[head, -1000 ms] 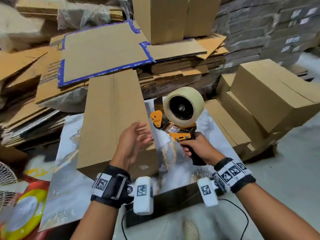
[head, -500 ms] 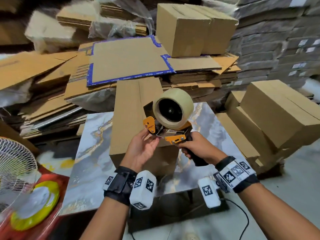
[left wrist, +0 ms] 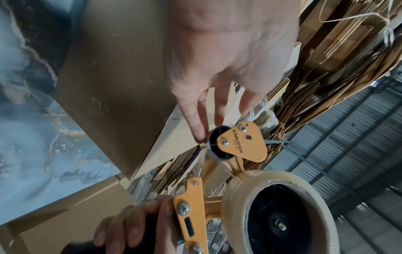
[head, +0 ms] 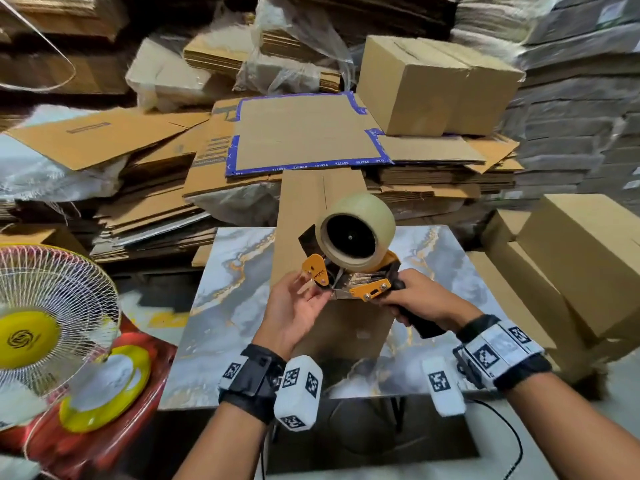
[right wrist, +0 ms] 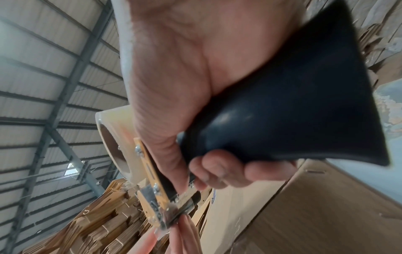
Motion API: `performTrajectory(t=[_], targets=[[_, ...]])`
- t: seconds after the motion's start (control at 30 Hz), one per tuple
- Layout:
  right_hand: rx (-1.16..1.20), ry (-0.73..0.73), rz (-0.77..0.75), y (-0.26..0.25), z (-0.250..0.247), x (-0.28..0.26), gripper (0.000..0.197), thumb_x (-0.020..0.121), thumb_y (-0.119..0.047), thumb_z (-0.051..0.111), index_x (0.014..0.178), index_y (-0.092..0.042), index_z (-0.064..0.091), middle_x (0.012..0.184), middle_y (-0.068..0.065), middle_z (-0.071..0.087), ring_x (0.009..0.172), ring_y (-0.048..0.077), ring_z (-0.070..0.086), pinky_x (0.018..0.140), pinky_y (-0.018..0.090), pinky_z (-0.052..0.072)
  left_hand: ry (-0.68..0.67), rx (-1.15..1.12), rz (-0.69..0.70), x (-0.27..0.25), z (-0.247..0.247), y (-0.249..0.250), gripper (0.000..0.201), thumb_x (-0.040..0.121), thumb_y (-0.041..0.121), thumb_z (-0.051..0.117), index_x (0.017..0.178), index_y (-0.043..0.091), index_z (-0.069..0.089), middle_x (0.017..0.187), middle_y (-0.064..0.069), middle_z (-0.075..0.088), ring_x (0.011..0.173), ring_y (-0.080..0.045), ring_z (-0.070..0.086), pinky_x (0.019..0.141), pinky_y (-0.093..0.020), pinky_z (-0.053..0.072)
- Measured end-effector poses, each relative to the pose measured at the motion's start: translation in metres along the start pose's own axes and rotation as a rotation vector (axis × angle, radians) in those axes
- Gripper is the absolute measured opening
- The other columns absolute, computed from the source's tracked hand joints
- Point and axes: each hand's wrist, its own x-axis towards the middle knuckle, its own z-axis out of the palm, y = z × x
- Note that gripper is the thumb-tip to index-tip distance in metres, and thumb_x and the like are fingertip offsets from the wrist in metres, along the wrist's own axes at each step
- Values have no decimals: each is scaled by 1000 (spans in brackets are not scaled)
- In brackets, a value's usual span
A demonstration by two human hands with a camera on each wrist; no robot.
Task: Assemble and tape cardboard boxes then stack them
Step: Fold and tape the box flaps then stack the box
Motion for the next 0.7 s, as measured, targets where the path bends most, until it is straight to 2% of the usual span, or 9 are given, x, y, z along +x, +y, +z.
performTrajectory(t=[0.07,0.13,0.2,0.3,0.37,0.47,0.53,0.6,0.7], targets=[[-22,-14,-6,-5,2,1,27,93,-18,70,73,-4,57,58,8,53,50,22,47,52,32,38,-20,1,-18,-2,-4,4,14,101,8,52,110,-1,57,107,-24,64,118,-37,59,78,-45,63],[-13,-16,-9,-8,5,2,26,93,-17,70,74,-4,57,58,7,52,49,21,46,51,32,38,-47,-10,-11,-6,-9,8,14,101,1,51,111,-4,59,113,-27,65,114,-37,63,82,-43,61],[-5,-8,-11,-11,7,3,26,93,-15,69,73,-5,57,57,6,52,46,19,46,51,31,37,-51,22,22,-7,-13,10,18,99,-9,47,109,-3,61,111,-25,70,109,-33,65,84,-39,61],[-17,8,-21,-15,9,6,33,93,-11,67,63,-10,52,53,4,52,44,18,45,51,29,36,-66,52,72,-7,-18,13,38,96,-18,40,125,2,55,117,-20,71,110,-27,69,89,-38,60],[-17,-2,-19,-17,9,8,31,93,-10,67,65,-9,53,54,5,52,46,19,45,51,30,36,-85,18,74,-6,-22,14,38,94,-17,38,121,3,55,107,-15,76,99,-22,73,95,-42,57],[-19,-11,-10,-19,9,11,28,93,-11,68,68,-8,55,56,6,52,48,21,45,50,30,35,-131,-52,72,-5,-28,15,42,85,-1,60,126,-5,54,125,-24,63,128,-33,58,103,-46,51],[-15,-19,-9,-20,9,13,26,93,-12,68,70,-10,57,57,6,51,49,23,43,51,31,35,-146,-50,87,-7,-30,15,44,76,7,78,115,-4,61,128,-25,63,130,-36,56,103,-46,51],[-11,-32,-13,-20,9,14,23,93,-14,68,73,-10,58,58,7,51,52,23,43,53,33,35,-133,31,112,-9,-29,15,30,79,2,76,107,-4,67,122,-25,67,125,-33,60,100,-42,54],[-23,-41,-8,-20,11,15,22,92,-18,69,74,-9,59,60,7,52,56,25,45,56,36,37,-92,94,143,-7,-30,14,32,82,-9,66,114,-5,67,123,-26,66,116,-30,63,94,-36,57]])
